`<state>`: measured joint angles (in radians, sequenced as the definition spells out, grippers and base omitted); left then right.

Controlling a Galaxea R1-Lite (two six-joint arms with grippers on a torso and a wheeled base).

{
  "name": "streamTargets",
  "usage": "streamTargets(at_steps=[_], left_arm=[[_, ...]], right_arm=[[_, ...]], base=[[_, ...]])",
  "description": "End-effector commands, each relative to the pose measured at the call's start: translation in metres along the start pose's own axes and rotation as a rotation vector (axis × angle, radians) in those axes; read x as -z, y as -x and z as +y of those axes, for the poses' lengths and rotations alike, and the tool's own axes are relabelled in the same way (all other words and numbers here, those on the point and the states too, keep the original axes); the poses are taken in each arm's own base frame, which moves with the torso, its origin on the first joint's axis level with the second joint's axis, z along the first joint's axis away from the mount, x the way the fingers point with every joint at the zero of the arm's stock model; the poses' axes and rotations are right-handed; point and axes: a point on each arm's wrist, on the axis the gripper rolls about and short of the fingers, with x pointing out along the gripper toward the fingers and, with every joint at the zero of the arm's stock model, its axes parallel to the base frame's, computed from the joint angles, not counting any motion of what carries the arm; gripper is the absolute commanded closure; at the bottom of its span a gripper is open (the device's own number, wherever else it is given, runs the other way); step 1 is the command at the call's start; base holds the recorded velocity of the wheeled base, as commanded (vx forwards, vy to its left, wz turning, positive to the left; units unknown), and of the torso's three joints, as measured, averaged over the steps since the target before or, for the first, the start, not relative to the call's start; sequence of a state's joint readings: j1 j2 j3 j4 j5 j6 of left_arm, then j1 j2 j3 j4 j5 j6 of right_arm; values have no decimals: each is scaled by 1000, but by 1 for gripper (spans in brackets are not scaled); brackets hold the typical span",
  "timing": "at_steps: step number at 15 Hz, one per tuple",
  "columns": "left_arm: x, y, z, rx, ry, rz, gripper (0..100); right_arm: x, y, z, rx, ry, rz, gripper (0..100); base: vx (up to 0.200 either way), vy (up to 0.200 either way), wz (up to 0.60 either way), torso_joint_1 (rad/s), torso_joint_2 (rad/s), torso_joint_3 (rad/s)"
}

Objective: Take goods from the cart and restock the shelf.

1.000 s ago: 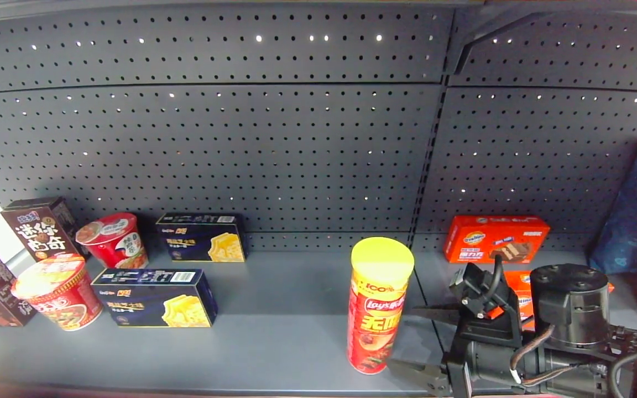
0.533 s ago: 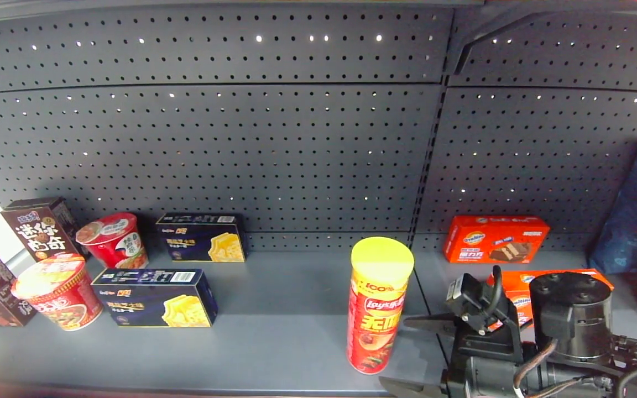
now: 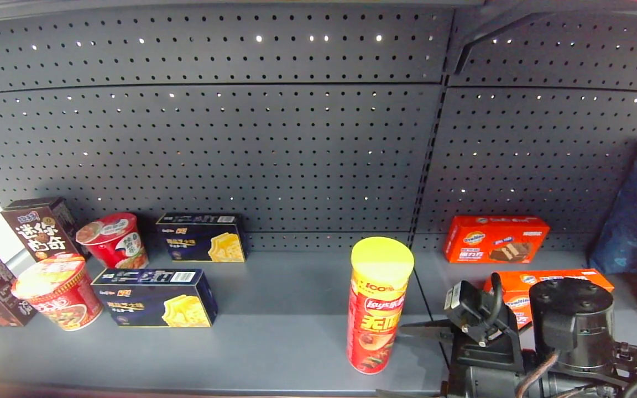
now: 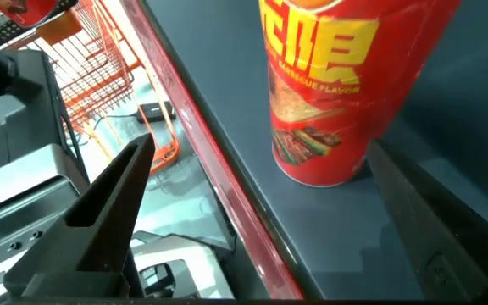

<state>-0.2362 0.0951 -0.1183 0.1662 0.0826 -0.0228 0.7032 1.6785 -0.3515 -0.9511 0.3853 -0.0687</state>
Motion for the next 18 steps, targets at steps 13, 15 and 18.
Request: streamTargets(at_steps=[13, 15, 18], left_arm=[[-3, 0, 0, 0, -2, -31, 100], [-24, 8, 0, 11, -31, -130, 100], [-77, 31, -2, 136, -106, -184, 100]], right_arm=[[-5, 27, 7, -2, 14, -55, 0], [-14, 42, 3, 53, 26, -112, 0], [-18, 69, 1, 220, 16, -140, 0]], base=[[0, 0, 0, 0, 0, 0], [0, 0, 0, 0, 0, 0], [0, 0, 0, 0, 0, 0]])
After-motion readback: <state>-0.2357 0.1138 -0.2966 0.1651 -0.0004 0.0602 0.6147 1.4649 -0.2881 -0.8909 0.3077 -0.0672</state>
